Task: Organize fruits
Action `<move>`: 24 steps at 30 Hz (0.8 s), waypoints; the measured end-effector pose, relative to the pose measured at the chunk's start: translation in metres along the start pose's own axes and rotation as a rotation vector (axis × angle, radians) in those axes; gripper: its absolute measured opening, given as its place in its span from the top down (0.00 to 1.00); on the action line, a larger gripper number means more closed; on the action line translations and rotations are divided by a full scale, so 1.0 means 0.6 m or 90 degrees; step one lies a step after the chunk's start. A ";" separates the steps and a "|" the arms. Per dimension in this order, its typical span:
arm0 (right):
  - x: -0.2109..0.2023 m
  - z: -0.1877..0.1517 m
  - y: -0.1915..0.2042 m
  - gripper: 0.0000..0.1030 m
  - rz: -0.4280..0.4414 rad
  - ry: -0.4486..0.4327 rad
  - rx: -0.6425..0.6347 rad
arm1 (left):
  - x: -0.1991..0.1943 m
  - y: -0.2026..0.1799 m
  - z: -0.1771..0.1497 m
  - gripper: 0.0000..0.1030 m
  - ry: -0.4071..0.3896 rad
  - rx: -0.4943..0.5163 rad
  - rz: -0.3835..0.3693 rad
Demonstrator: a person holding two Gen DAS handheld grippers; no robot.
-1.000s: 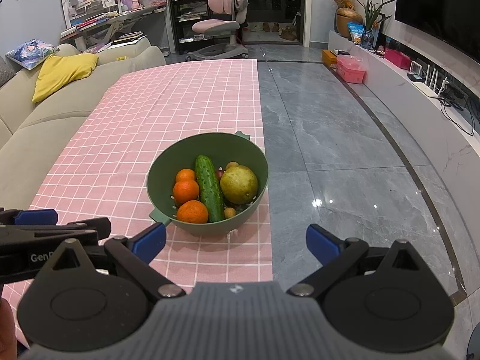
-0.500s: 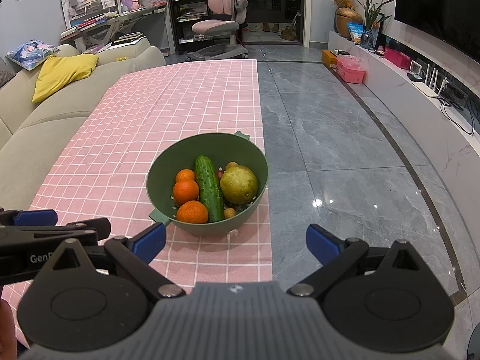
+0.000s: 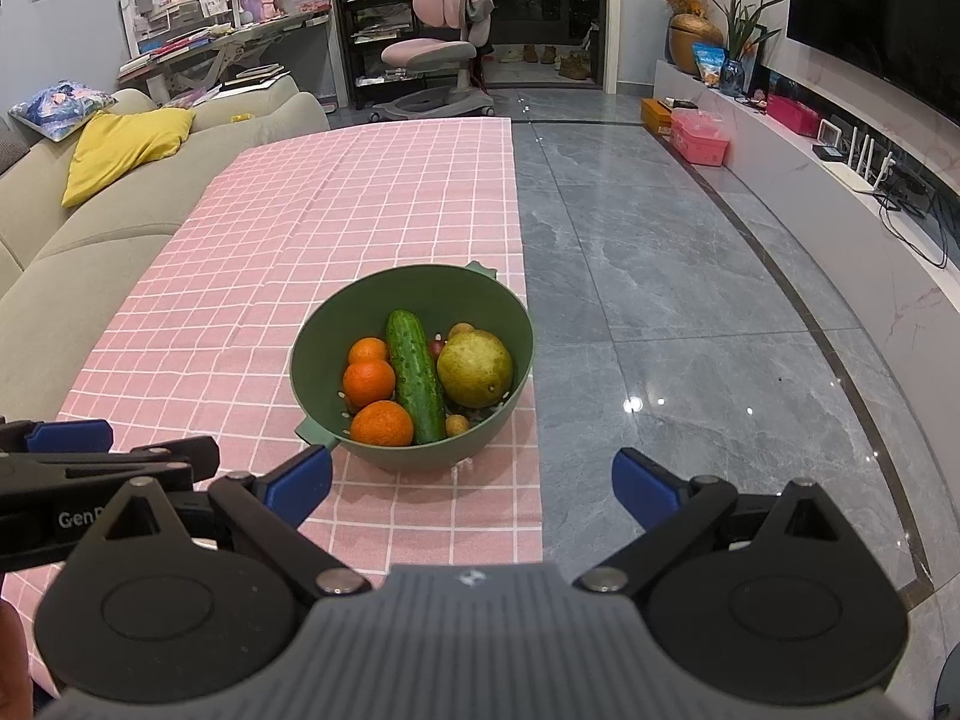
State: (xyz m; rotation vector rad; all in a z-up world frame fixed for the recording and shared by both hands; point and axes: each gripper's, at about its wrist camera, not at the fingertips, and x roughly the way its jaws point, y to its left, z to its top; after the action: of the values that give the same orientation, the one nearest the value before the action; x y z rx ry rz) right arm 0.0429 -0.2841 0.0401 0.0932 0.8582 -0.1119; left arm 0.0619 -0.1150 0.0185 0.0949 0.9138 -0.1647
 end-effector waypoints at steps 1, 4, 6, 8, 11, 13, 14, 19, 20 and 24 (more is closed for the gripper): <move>0.000 0.000 0.000 0.07 0.000 0.000 0.001 | -0.001 0.000 0.000 0.14 0.000 0.001 0.000; 0.000 0.000 0.000 0.07 0.001 0.000 0.003 | -0.002 -0.001 0.001 0.14 -0.001 0.003 0.002; 0.000 0.001 0.000 0.07 0.001 0.001 0.003 | -0.002 -0.001 0.001 0.14 -0.001 0.003 0.002; 0.000 0.001 0.000 0.07 0.001 0.000 0.002 | -0.003 -0.001 0.001 0.14 0.000 0.003 0.002; 0.000 0.000 0.000 0.07 0.002 0.000 0.004 | -0.003 -0.002 0.001 0.14 -0.001 0.003 0.003; 0.000 0.000 0.000 0.07 0.002 0.000 0.004 | -0.001 -0.002 0.001 0.14 -0.001 0.003 0.002; 0.000 0.000 0.000 0.07 0.002 0.000 0.004 | -0.001 -0.002 0.001 0.14 -0.001 0.003 0.002; 0.000 0.000 0.000 0.07 0.002 0.001 0.003 | -0.002 -0.001 0.002 0.14 0.000 0.003 0.001; 0.001 0.000 0.000 0.07 0.001 0.001 0.003 | -0.002 -0.001 0.002 0.14 0.000 0.003 0.001; 0.002 -0.001 0.000 0.07 0.001 0.000 0.003 | -0.001 -0.001 0.002 0.14 0.001 0.002 0.000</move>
State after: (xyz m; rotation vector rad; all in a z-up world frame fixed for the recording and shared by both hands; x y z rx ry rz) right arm 0.0431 -0.2843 0.0389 0.0985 0.8585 -0.1134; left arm 0.0621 -0.1157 0.0196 0.0981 0.9145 -0.1668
